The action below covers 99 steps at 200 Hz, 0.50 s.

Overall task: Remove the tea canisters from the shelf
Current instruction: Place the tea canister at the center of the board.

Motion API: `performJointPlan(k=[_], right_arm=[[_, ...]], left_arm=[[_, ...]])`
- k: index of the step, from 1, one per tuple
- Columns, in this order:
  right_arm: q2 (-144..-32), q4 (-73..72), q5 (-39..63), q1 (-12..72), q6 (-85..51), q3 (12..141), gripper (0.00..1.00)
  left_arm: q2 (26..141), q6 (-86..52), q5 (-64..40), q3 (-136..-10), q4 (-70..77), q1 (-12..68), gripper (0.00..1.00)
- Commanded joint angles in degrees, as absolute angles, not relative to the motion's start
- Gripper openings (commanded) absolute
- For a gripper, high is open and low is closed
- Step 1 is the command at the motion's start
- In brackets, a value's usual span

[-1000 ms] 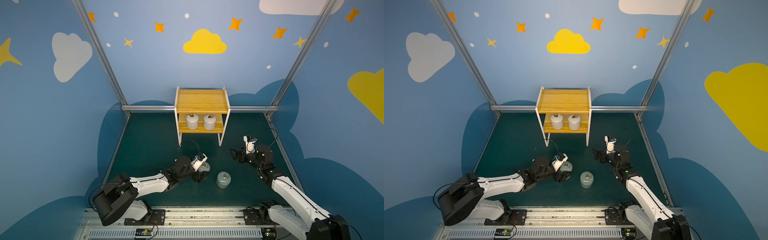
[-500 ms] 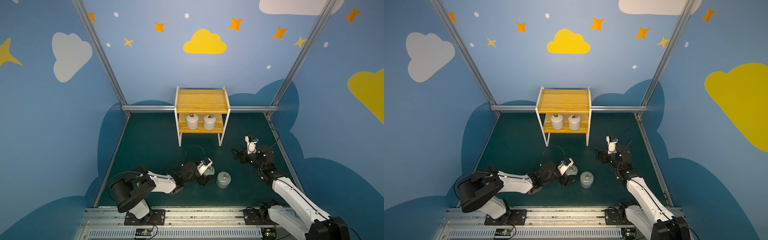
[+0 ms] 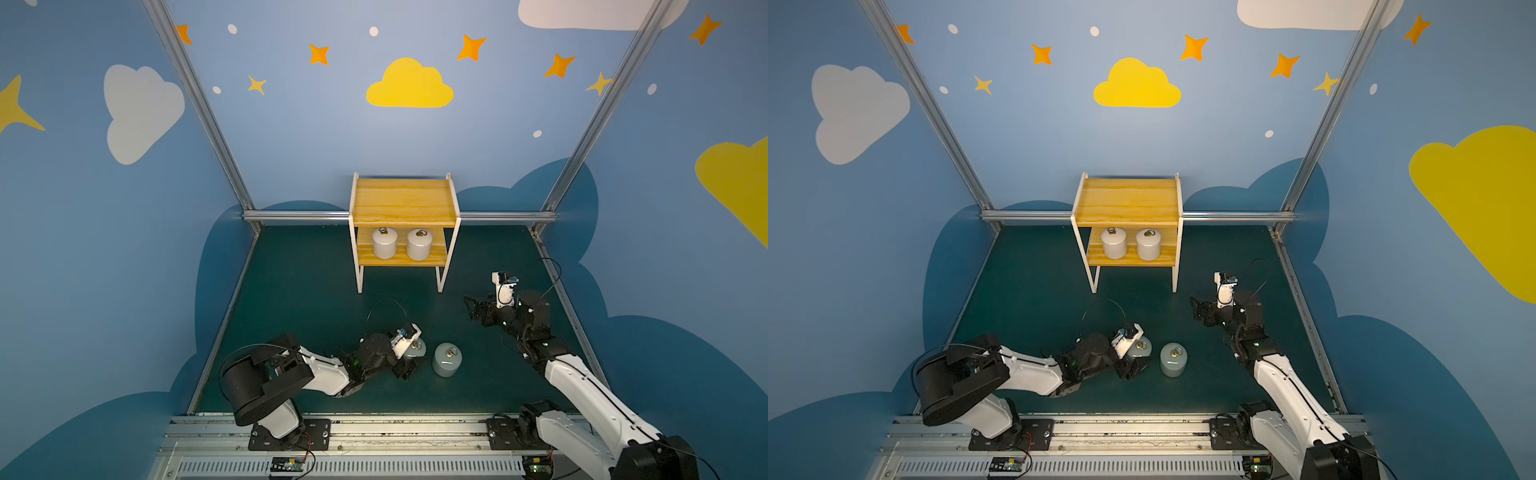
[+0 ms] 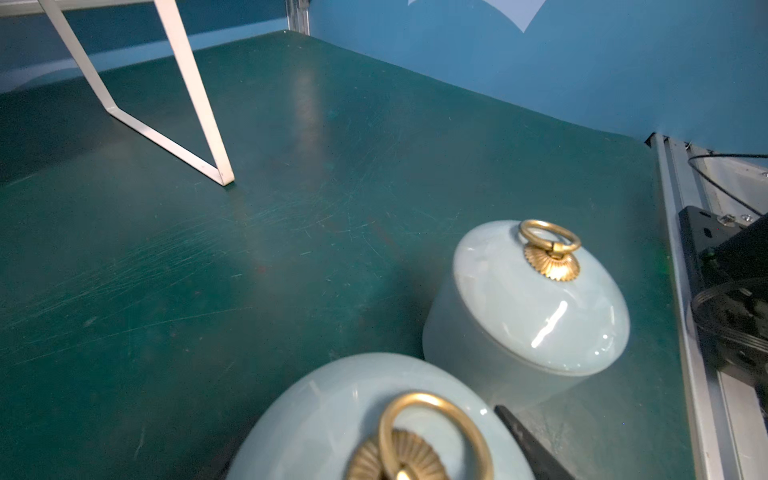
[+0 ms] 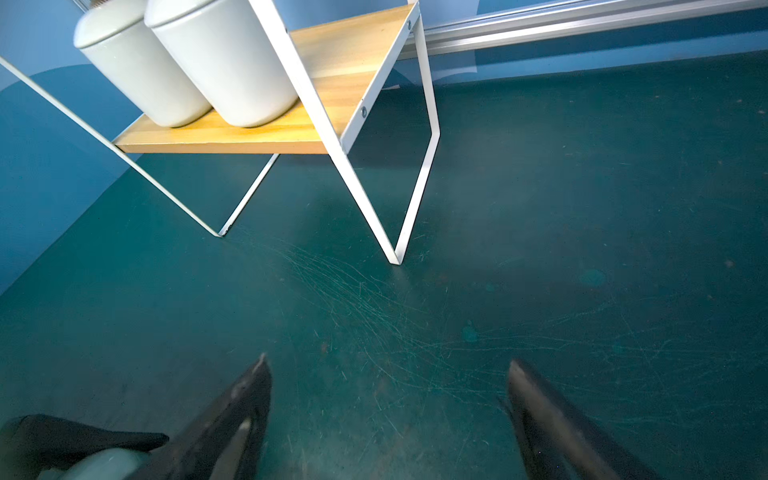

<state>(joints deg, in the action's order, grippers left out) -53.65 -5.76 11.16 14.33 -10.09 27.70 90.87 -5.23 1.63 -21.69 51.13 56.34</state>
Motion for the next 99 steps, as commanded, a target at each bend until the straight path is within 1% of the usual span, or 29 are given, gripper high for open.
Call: performJointPlan(k=[1,59,99], right_arm=[[-52.65,-5.67,11.85,13.94,-9.58,27.10,0.91],[-52.52,-5.49,12.13,13.71,-9.58,27.06,0.91],[-52.33,-5.32,12.30,13.58,-9.46,27.01,0.91]], left_arm=[[91.19,-6.50,3.09,-21.26,59.77,56.67,0.59],[95.82,-7.63,3.87,-19.06,69.97,57.19,0.60],[97.98,-7.21,4.48,-19.12,72.49,58.20,0.61]])
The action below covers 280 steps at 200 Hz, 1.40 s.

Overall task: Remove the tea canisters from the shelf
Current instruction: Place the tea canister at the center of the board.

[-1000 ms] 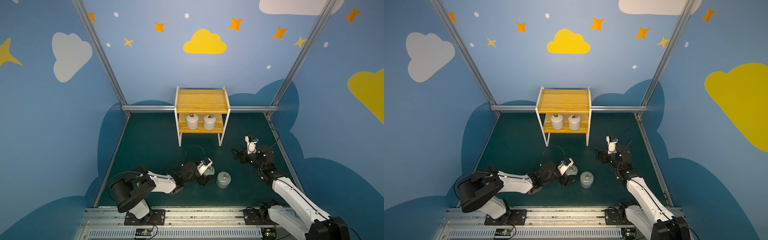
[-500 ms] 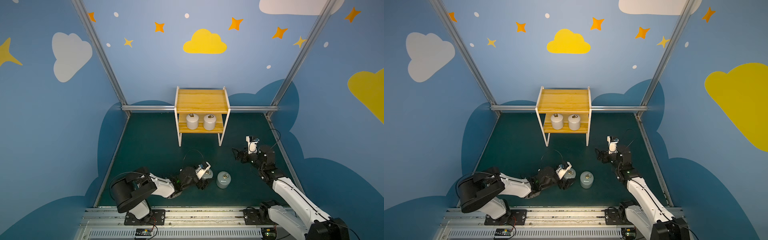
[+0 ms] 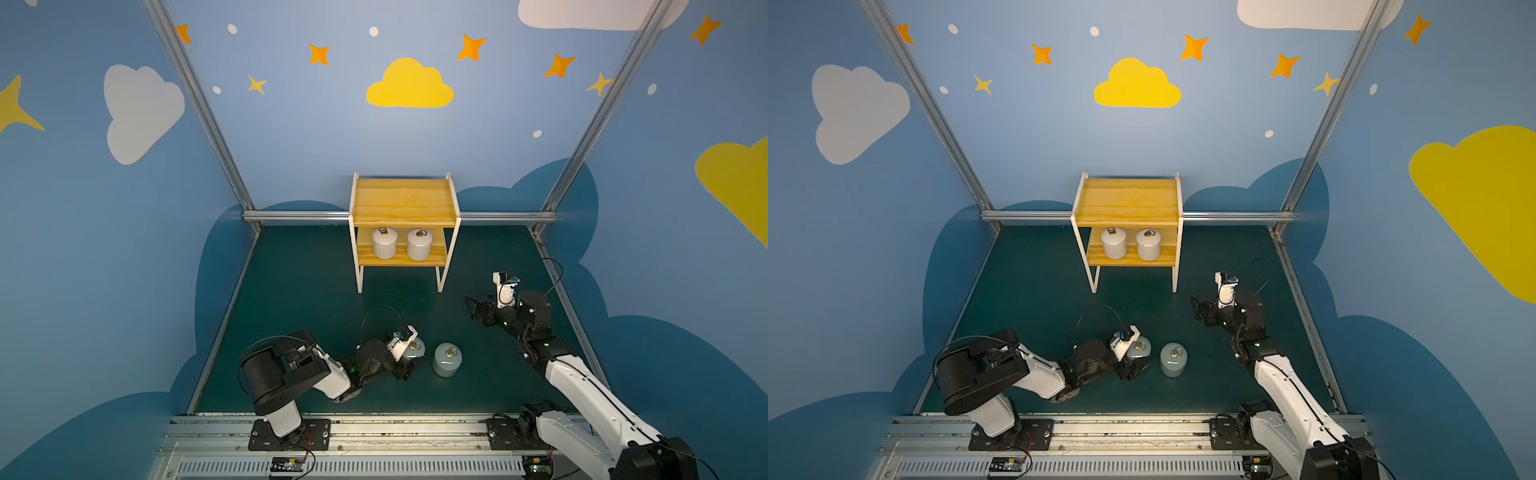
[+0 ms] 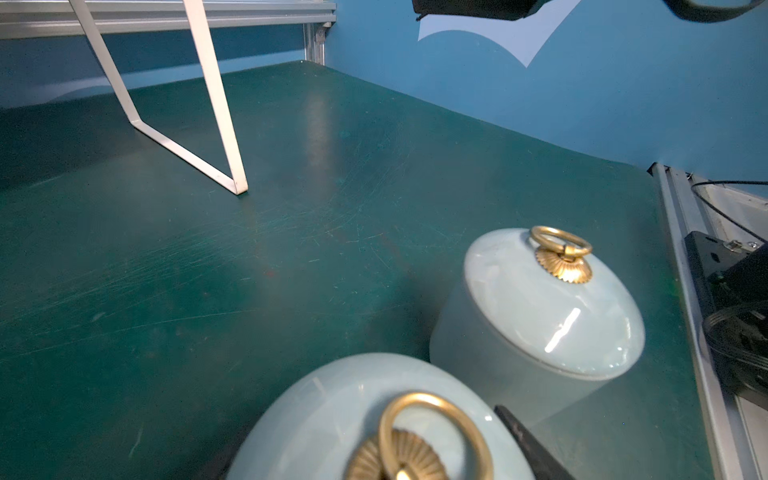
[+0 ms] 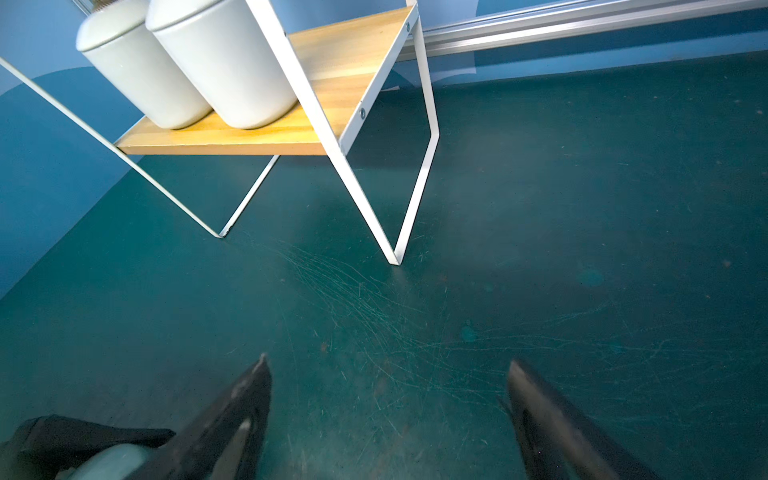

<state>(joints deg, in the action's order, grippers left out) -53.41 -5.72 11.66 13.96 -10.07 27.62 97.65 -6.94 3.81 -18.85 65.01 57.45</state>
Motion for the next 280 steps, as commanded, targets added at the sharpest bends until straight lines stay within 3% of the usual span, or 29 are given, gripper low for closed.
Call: performJointPlan(k=[1,99,200,280], right_arm=[[-52.31,-5.34,12.30,13.60,-9.39,26.99,0.91],[-52.75,-5.54,12.65,12.98,-9.16,27.16,0.91],[-52.34,-5.37,12.98,12.34,-9.07,26.81,0.91],[-51.94,-5.63,13.31,11.93,-9.27,26.31,0.91]], left_arm=[[98.03,-7.21,4.48,-19.09,72.50,58.24,0.61],[100.12,-6.68,6.48,-16.97,75.58,60.86,0.65],[102.78,-6.60,7.37,-17.48,77.04,62.74,0.82],[102.54,-5.32,8.68,-16.34,76.96,63.50,0.89]])
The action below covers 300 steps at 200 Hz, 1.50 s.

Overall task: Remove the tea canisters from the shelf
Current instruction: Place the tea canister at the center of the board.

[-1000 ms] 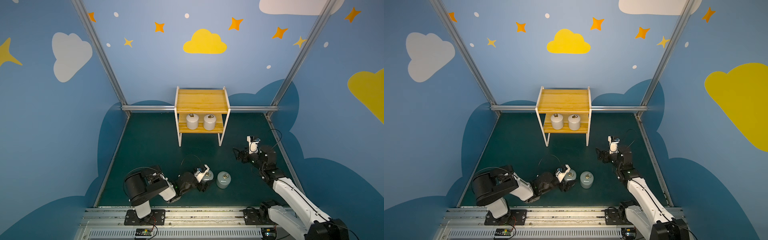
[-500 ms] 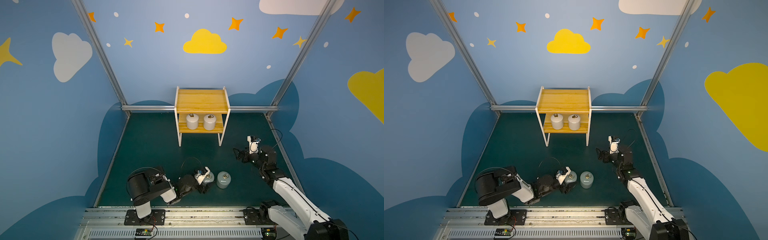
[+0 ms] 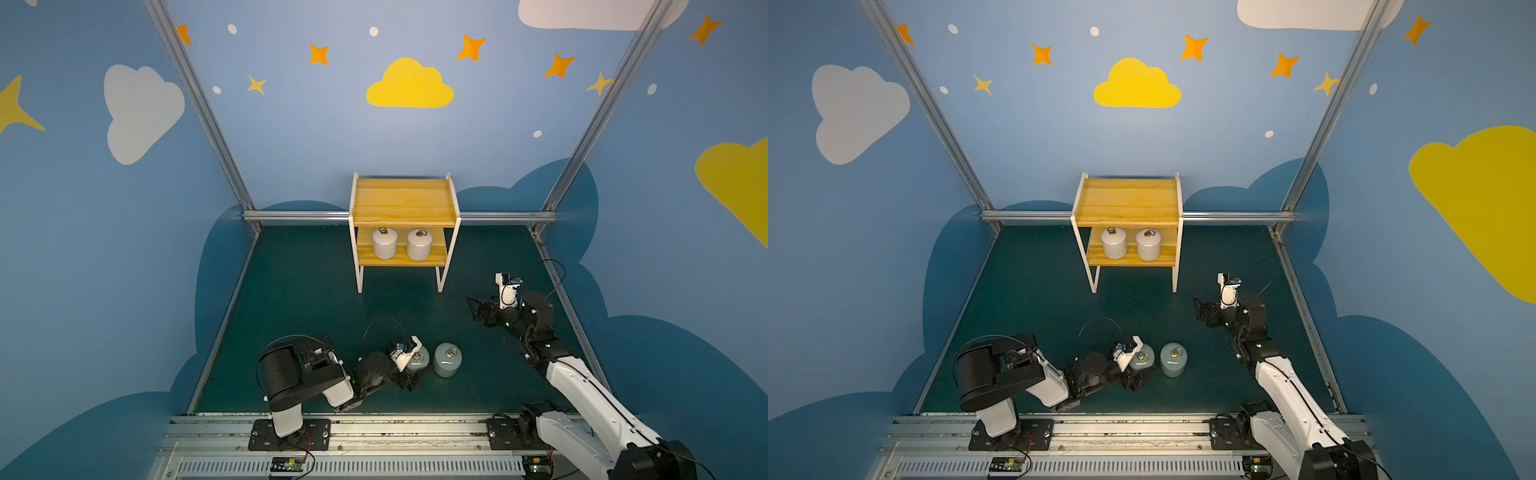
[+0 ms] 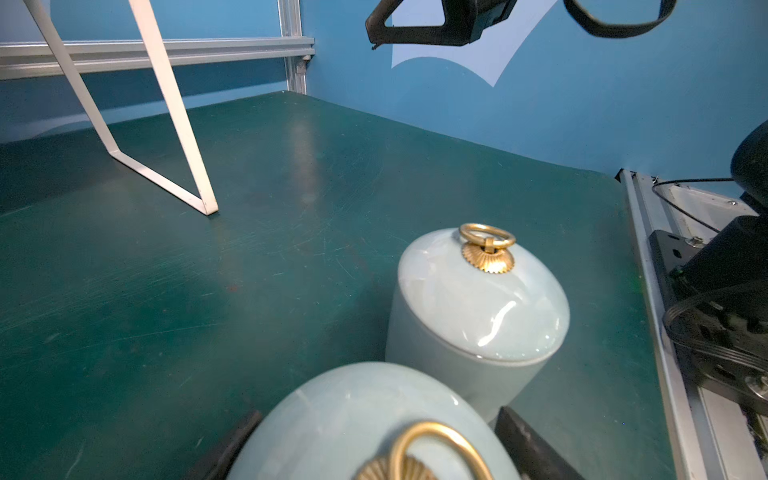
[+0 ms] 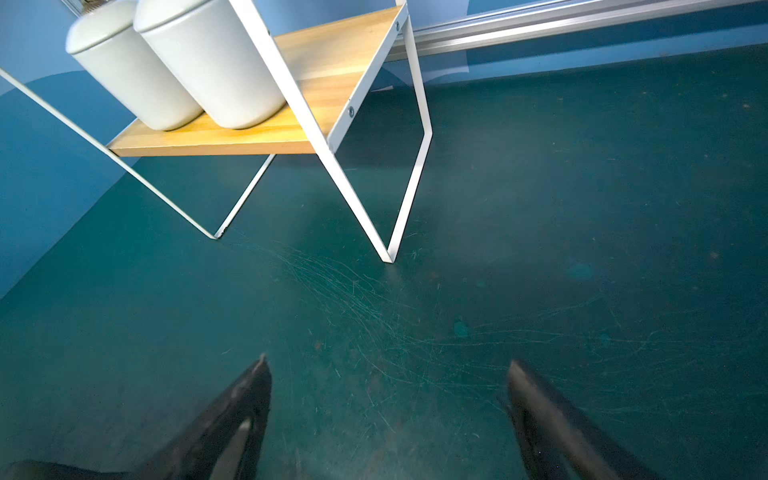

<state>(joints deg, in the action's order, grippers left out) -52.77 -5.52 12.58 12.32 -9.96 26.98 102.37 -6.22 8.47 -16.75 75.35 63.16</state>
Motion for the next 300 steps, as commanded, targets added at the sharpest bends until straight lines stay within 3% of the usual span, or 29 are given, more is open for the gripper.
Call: performJointPlan(k=[1,171,300], right_arm=[[-51.99,-5.58,13.34,11.94,-9.25,26.30,0.91],[-52.13,-5.67,14.12,11.32,-9.14,26.50,0.91],[-51.91,-3.52,19.72,13.90,-10.22,28.10,0.91]], left_arm=[[102.55,-5.30,8.64,-16.35,76.98,63.48,0.89],[94.73,-3.64,9.31,-17.37,67.66,63.54,1.00],[76.85,-1.76,10.90,-20.92,48.47,62.59,1.00]])
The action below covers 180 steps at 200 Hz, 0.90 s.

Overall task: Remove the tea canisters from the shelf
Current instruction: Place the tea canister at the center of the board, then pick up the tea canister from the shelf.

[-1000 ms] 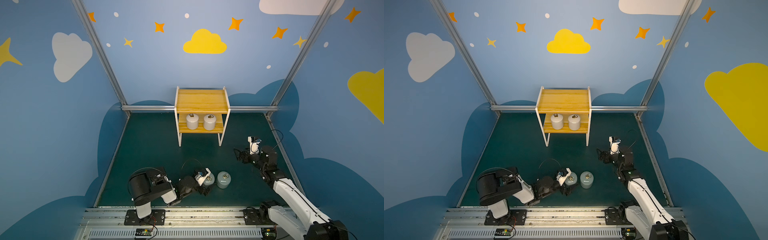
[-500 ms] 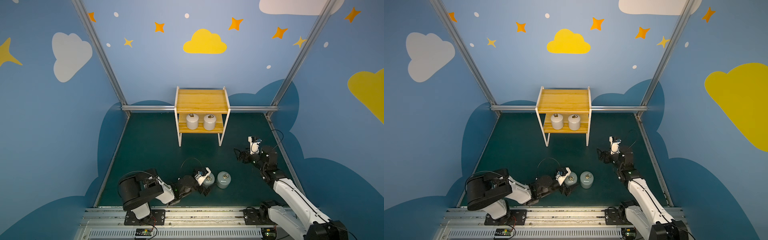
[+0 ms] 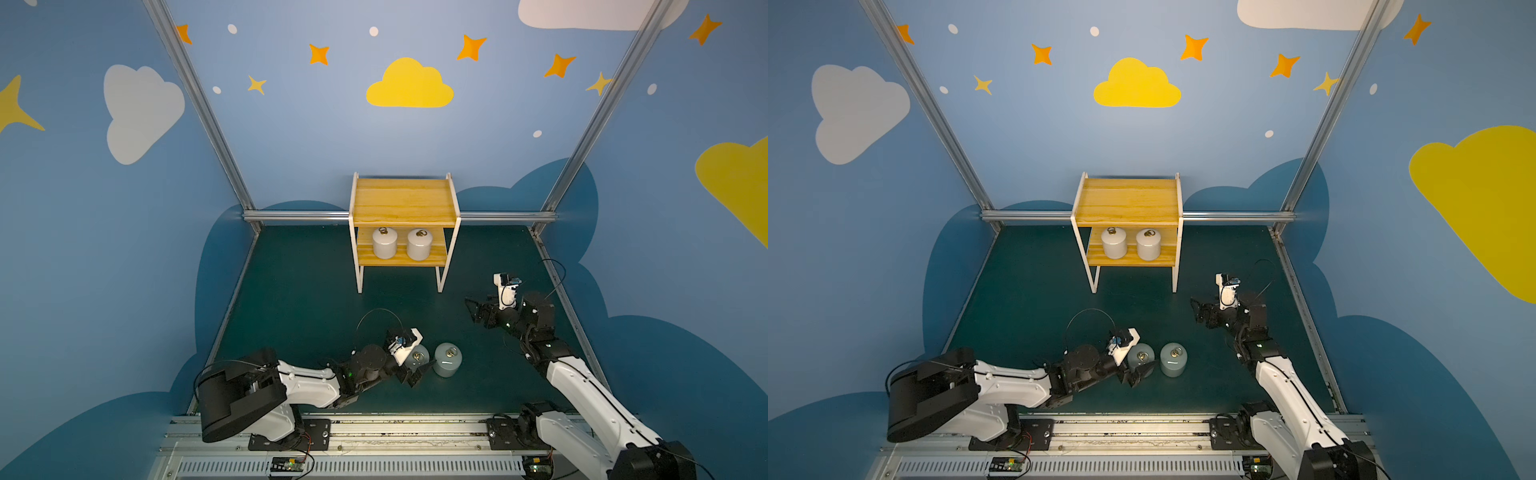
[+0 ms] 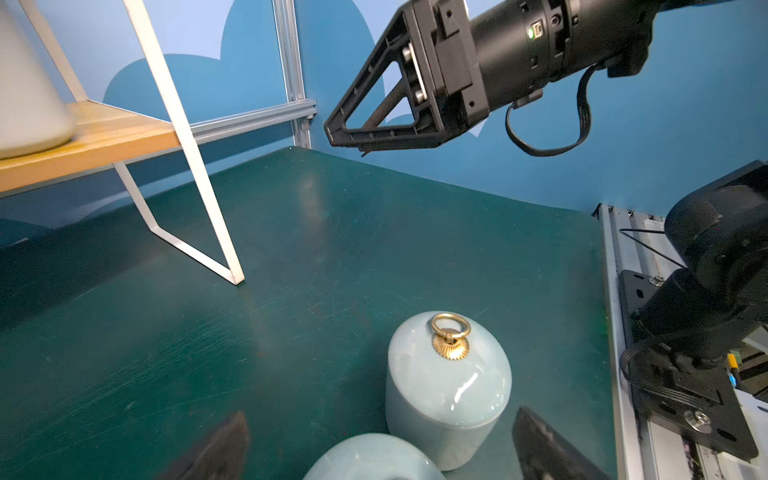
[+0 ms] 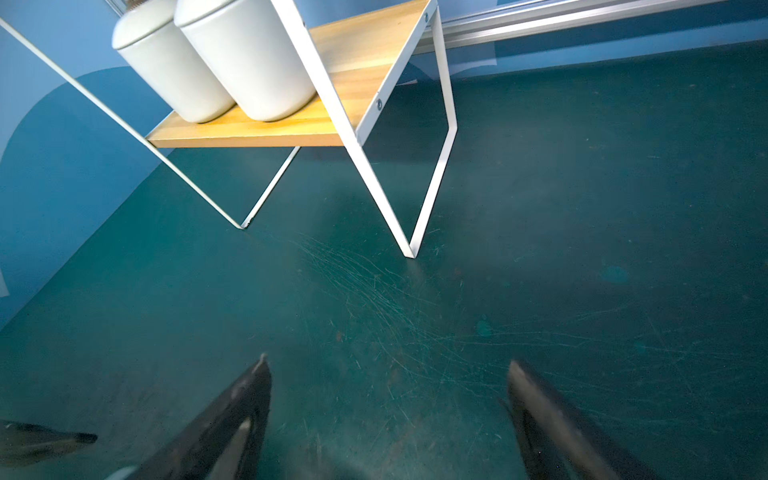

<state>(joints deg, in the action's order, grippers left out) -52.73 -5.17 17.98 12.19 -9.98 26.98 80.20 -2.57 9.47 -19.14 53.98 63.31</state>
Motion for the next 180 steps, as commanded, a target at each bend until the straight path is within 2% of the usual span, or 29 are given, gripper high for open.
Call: performJointPlan(k=[1,38,91,133,180], right_arm=[[-51.84,-3.52,19.66,14.03,-10.30,28.16,0.90],[-52.39,-4.59,11.85,23.12,-11.45,29.14,0.91],[-61.08,-10.05,-2.11,37.19,-10.24,34.78,0.90],[-71.57,-16.97,-9.93,42.04,-8.62,41.46,0.90],[-81.05,-25.19,-13.14,42.56,-8.05,47.13,0.90]], left_arm=[[76.70,-1.76,10.90,-20.96,48.23,62.54,1.00],[68.42,-1.71,10.52,-23.37,35.14,58.00,1.00],[52.53,-1.31,11.84,-21.83,22.32,47.89,1.00],[41.59,-2.84,10.35,-18.83,15.94,41.16,1.00],[37.95,-2.98,9.67,-17.25,12.97,39.28,1.00]])
